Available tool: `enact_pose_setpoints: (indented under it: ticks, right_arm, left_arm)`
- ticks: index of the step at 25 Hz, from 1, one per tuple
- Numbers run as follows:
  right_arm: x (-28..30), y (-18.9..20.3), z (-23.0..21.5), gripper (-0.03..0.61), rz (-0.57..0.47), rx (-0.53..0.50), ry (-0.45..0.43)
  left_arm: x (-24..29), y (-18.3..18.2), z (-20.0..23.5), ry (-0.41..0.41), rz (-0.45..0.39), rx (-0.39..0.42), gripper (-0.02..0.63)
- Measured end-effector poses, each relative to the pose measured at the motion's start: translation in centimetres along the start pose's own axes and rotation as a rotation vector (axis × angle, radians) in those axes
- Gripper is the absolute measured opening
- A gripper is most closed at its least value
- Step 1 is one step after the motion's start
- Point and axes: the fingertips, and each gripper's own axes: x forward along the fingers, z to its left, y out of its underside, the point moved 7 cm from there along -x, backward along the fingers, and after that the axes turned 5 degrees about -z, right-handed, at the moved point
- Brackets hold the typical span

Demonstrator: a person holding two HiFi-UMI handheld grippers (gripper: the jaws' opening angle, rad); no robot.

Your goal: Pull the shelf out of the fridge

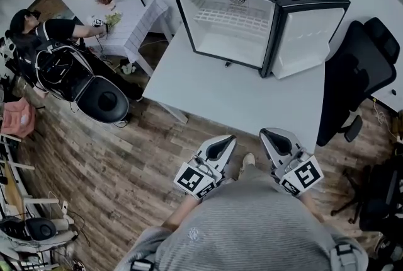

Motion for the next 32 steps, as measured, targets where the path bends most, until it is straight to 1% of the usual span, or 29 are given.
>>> enact_pose_setpoints:
  ticks: [3,7,12,17,22,25,28,32]
  right_arm:
    - [1.6,-0.4,-1.9,0.014,-0.009,-0.006,-0.009]
    - [2.7,-0.6,-4.4,0.014,0.019,0.001,-0.016]
    - [3.1,-1.1,-7.8,0.014,-0.020,-0.008,-0.010]
    - [3.8,-1.2,-10.7,0.014,-0.033,0.016,-0.007]
    - [4.8,-0.8,-12.4,0.014,-0.012,0.018,-0.033]
    - [6.0,-0.7,-12.6,0.014,-0.026,0.010,-0.034]
    - [7.3,-0.8,-12.8,0.014,-0.029,-0.003,-0.015]
    - [9.0,-0.4,-13.1,0.014,-0.019,-0.017,0.044]
  left_arm:
    - [2.2,-0.5,1.5,0.011,0.000,0.014,0.011]
    - [5.2,-1.0,3.0,0.012,-0.006,0.020,0.011]
    - [8.6,-1.2,3.5,0.032,0.004,0.030,0.012]
    - [11.3,-1.3,4.1,0.032,0.022,0.042,0.012]
    - [12.6,-1.5,4.4,0.023,0.030,0.061,0.011]
    - [12.5,-1.4,5.5,0.020,0.032,0.062,0.011]
    - [12.8,-1.6,7.1,0.034,0.019,0.051,0.011]
    - [13.2,-2.0,9.8,0.075,0.013,0.040,0.011]
